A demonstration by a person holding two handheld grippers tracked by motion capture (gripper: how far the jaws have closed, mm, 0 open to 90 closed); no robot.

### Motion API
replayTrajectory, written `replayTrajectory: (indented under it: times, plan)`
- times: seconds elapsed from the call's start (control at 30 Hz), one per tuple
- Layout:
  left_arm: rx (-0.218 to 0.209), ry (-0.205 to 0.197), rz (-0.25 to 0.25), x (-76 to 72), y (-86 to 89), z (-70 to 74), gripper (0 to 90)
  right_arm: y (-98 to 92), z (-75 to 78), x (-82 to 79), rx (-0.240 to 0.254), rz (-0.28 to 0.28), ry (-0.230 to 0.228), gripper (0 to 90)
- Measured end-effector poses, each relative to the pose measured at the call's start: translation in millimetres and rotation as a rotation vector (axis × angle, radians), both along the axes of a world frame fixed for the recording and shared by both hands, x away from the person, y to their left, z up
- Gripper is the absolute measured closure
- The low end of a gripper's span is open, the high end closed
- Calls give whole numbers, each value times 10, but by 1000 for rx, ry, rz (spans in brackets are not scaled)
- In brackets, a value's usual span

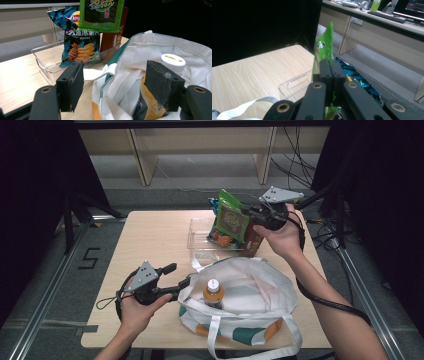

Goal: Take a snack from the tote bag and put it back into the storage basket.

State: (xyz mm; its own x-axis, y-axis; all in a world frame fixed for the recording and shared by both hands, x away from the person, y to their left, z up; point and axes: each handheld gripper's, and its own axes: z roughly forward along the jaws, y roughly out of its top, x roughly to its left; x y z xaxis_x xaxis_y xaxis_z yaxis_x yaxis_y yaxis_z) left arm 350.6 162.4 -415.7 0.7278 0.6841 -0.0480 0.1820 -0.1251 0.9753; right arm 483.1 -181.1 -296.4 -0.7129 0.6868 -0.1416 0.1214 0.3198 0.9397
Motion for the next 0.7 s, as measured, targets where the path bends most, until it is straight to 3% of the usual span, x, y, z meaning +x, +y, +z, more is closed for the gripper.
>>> replayTrajectory:
  times: [0.57, 0.63, 0.7]
  plan:
    - [-1, 1, 0, 2, -1, -1, 311, 21, -52, 53, -12, -18, -7, 900]
    - [0, 0, -1, 4, 0, 0, 311, 30, -58, 51, -12, -7, 10, 900]
    - [-3, 3, 0, 4, -2, -2, 310, 31, -64, 61, -21, -16, -11, 900]
